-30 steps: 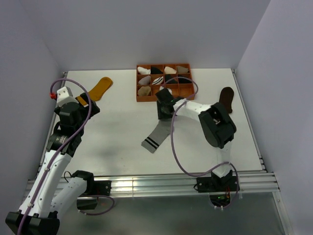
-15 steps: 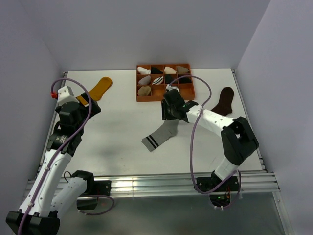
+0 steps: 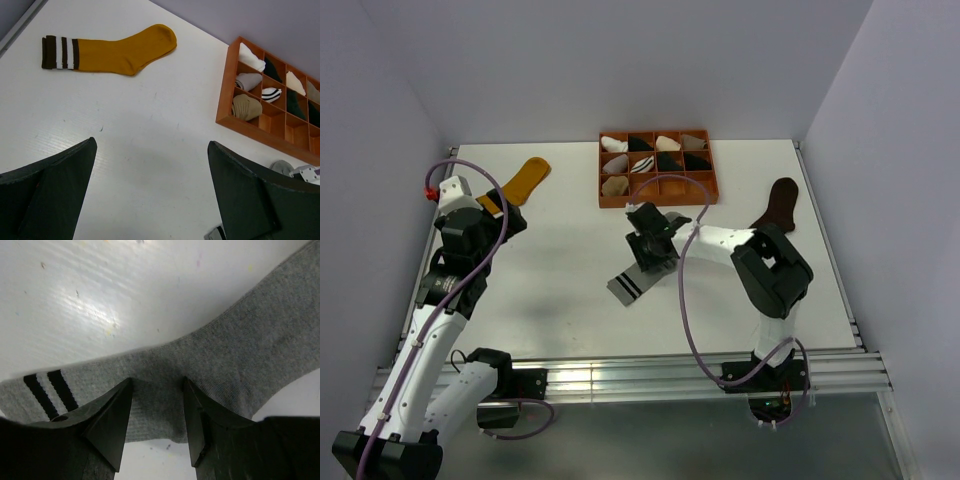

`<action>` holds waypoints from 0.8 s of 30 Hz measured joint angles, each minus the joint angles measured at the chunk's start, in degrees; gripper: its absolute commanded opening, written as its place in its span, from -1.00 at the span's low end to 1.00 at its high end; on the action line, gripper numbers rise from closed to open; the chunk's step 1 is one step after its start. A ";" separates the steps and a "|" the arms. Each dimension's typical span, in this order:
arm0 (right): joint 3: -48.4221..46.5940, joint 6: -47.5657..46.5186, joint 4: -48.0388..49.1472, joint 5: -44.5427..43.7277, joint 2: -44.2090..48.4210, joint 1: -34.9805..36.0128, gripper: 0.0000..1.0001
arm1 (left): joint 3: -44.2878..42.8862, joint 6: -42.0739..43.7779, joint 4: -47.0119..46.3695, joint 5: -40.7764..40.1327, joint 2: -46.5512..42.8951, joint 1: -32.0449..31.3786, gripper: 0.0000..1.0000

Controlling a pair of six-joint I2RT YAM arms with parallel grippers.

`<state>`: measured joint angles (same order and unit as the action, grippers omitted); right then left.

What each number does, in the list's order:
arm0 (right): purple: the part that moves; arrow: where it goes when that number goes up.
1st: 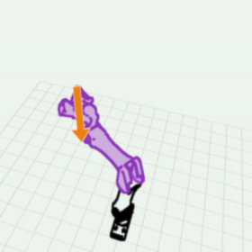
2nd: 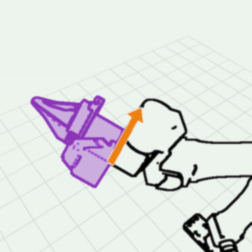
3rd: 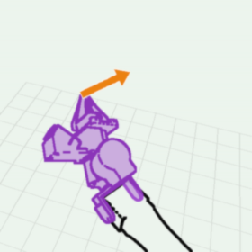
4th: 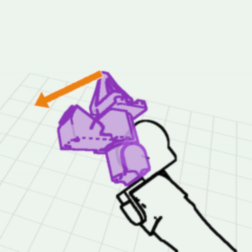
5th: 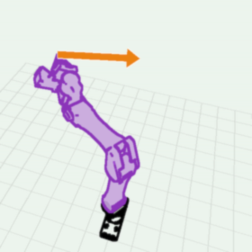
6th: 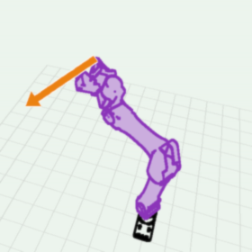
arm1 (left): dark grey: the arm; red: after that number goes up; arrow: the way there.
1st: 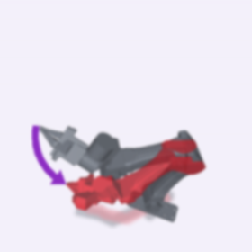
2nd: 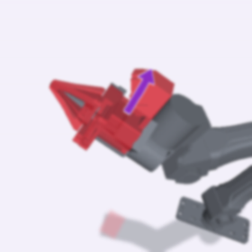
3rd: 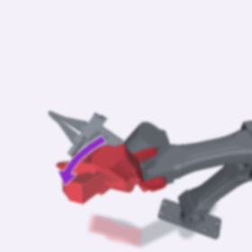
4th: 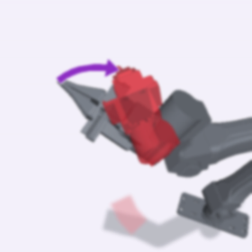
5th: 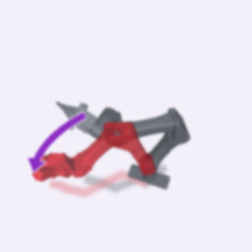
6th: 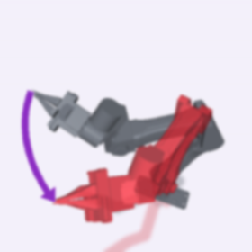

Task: Roll the socks
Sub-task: Adjust the sock at the center of the board, then roll the sock at the center of the board.

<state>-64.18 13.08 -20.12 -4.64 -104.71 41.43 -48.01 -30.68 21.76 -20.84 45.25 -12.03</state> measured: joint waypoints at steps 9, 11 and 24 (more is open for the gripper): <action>-9.09 -7.72 -0.46 0.98 -6.64 2.10 0.08 | 0.00 0.02 0.00 -0.04 0.00 0.13 0.99; -9.84 -8.63 -0.90 0.72 -6.99 3.41 0.09 | 0.00 0.02 0.00 -0.02 -0.02 0.13 0.99; -5.11 -9.68 -1.60 -5.79 7.50 19.17 0.18 | 0.00 -0.22 0.07 -1.84 -1.31 0.26 0.99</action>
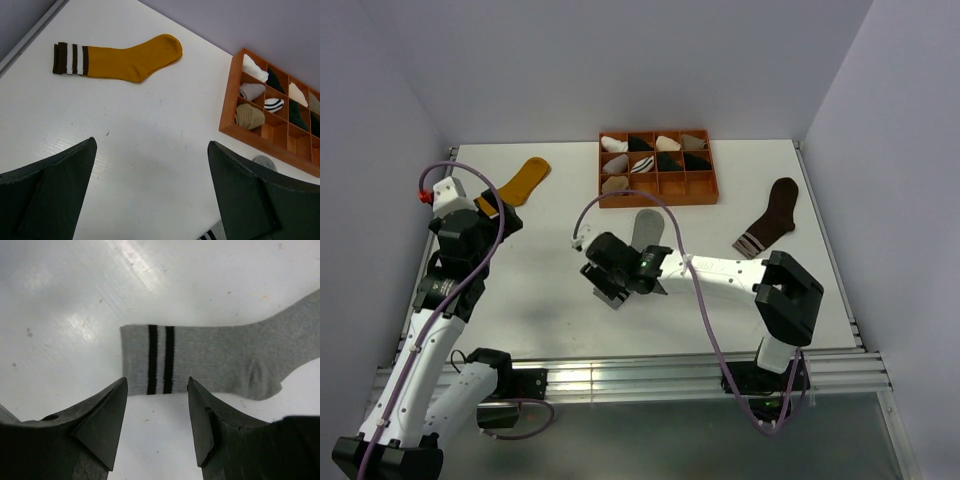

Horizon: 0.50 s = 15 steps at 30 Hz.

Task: Roll the socks
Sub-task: Roll the sock at the center of the board.

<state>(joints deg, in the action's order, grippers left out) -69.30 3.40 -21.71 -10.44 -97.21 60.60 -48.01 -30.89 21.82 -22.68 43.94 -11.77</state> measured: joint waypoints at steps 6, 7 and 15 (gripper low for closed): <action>0.22 -1.49 -0.90 -3.23 -3.26 5.77 0.18 | 0.00 -0.20 0.13 -1.55 -0.20 0.35 0.99; 0.26 -1.64 -1.11 -3.76 -4.02 6.45 0.18 | 0.00 -0.22 0.13 -1.68 -0.24 0.35 0.99; 0.33 -2.08 -2.43 -6.49 -8.31 9.09 0.18 | 0.00 -0.22 0.13 -2.10 -0.28 0.55 0.99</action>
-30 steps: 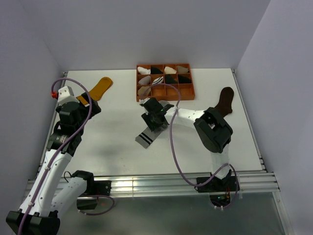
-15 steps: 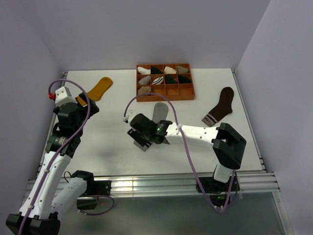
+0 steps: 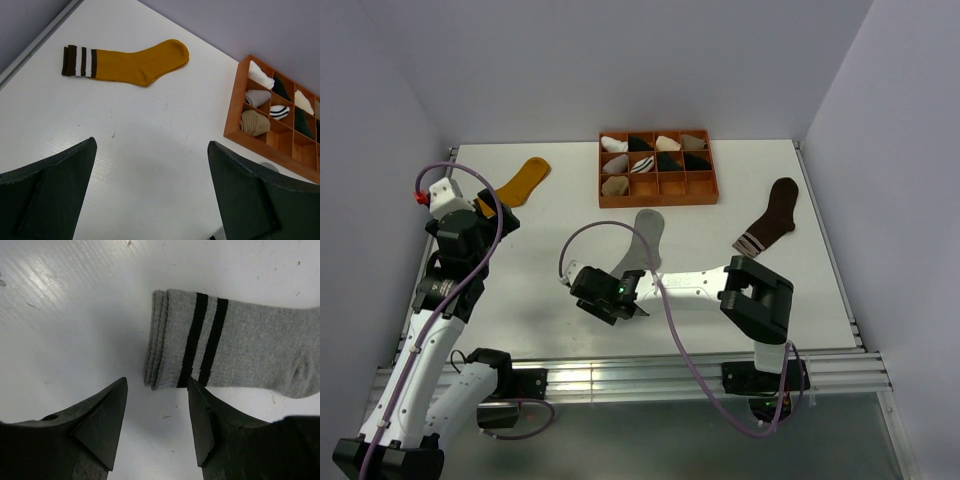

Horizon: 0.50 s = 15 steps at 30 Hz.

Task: Roll the socks
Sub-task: Roll the sock at the center of the board.

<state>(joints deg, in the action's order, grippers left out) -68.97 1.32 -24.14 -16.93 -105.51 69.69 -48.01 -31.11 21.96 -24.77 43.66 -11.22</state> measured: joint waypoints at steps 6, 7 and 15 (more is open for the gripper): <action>0.02 -0.90 -0.09 -1.01 -0.79 0.37 0.16 | 0.00 0.00 0.00 0.00 0.00 0.02 0.99; 0.02 -1.14 -0.13 -1.18 -0.87 0.44 0.16 | 0.00 0.00 0.00 0.00 0.00 0.02 0.99; 0.02 -2.43 -0.11 -2.40 -2.78 1.68 0.15 | 0.00 0.00 0.00 0.02 0.00 0.07 0.99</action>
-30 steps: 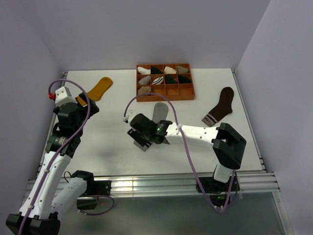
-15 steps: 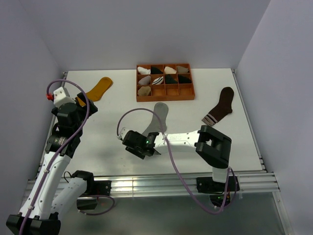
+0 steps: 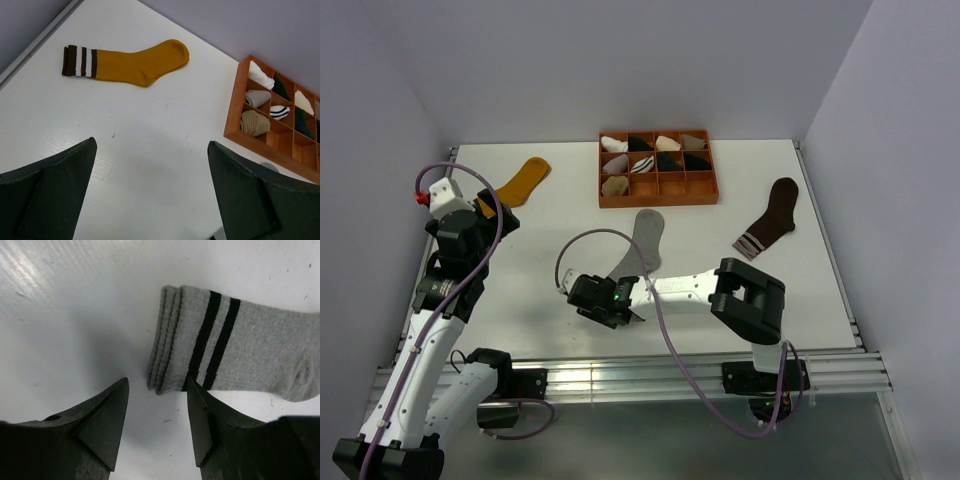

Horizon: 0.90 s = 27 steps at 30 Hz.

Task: Roll the socks
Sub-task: Roll the sock at the center of the board.

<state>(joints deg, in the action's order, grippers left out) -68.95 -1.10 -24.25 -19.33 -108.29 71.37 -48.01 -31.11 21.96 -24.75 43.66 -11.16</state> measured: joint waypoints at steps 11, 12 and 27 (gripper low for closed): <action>-0.92 -0.98 1.09 -2.62 -1.53 0.76 -0.04 | 0.00 0.00 0.00 0.02 0.07 0.00 0.99; -0.92 -1.05 1.18 -2.93 -1.62 0.76 -0.09 | 0.00 0.00 0.00 0.02 0.07 0.00 0.99; -0.33 -1.09 2.82 -3.82 -2.25 0.17 -1.00 | 0.04 -0.68 0.42 5.75 0.50 0.00 0.99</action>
<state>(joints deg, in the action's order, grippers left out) -69.28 -2.20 -21.43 -23.16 -110.54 71.55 -47.97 -31.79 22.37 -19.00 44.16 -11.16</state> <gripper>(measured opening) 0.068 0.995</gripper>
